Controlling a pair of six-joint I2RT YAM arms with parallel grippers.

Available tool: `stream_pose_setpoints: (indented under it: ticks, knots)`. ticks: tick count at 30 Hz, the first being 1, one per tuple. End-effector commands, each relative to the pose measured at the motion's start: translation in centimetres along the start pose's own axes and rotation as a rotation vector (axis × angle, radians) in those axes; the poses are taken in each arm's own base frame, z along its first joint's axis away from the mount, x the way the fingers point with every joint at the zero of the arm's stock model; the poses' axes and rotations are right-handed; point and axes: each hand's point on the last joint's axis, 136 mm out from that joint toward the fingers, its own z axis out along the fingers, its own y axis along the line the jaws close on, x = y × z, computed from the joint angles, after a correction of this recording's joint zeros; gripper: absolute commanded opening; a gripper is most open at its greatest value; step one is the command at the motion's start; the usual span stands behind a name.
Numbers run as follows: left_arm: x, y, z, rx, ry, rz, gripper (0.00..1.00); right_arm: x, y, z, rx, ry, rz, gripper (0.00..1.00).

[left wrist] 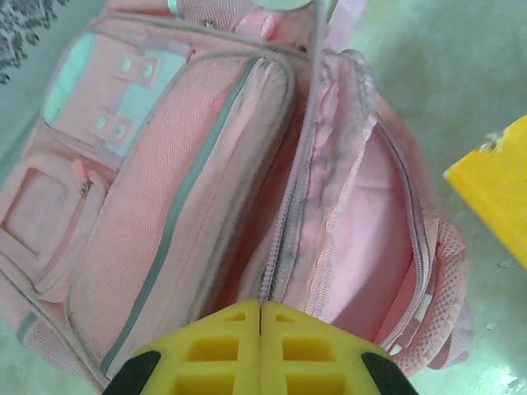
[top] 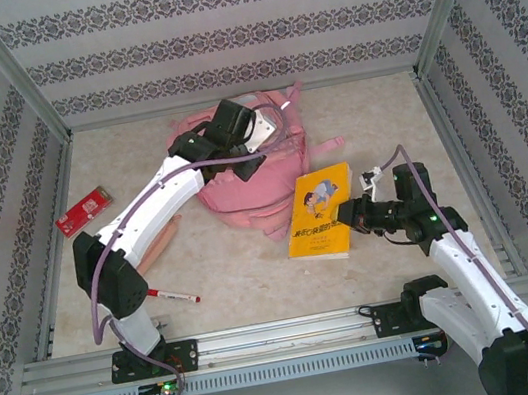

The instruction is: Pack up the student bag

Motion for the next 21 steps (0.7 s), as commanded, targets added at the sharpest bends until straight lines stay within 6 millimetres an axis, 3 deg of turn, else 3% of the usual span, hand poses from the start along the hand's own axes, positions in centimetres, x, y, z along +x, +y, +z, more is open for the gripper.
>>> stream_pose_setpoints:
  ticks: [1,8,13,15,17,18,21]
  knots:
    - [-2.5,0.6,-2.0,0.005,-0.137,0.022,0.00,0.1,2.5,0.9,-0.154,0.046,0.001,0.00]
    - [-6.5,1.6,-6.6,-0.019,-0.348,0.008,0.00,0.1,5.4,4.7,-0.247,0.136,-0.005,0.00]
    - [-7.1,0.2,-6.9,0.078,-0.338,0.025,0.00,-2.8,6.5,7.7,-0.312,0.137,-0.043,0.00]
    - [-5.4,-2.2,-5.9,0.194,-0.273,0.110,0.05,-3.9,6.2,7.5,-0.298,0.116,-0.037,0.00]
    - [-2.3,-4.0,-4.1,0.273,-0.173,0.165,0.45,-4.9,5.5,6.2,-0.271,0.069,-0.010,0.00]
    - [-0.5,-4.8,-3.0,0.303,-0.114,0.193,0.53,-5.5,4.8,5.2,-0.250,0.036,0.014,0.00]
    - [4.0,-6.0,-0.3,0.337,-0.001,0.220,0.54,-6.6,2.8,2.3,-0.180,-0.052,0.040,0.00]
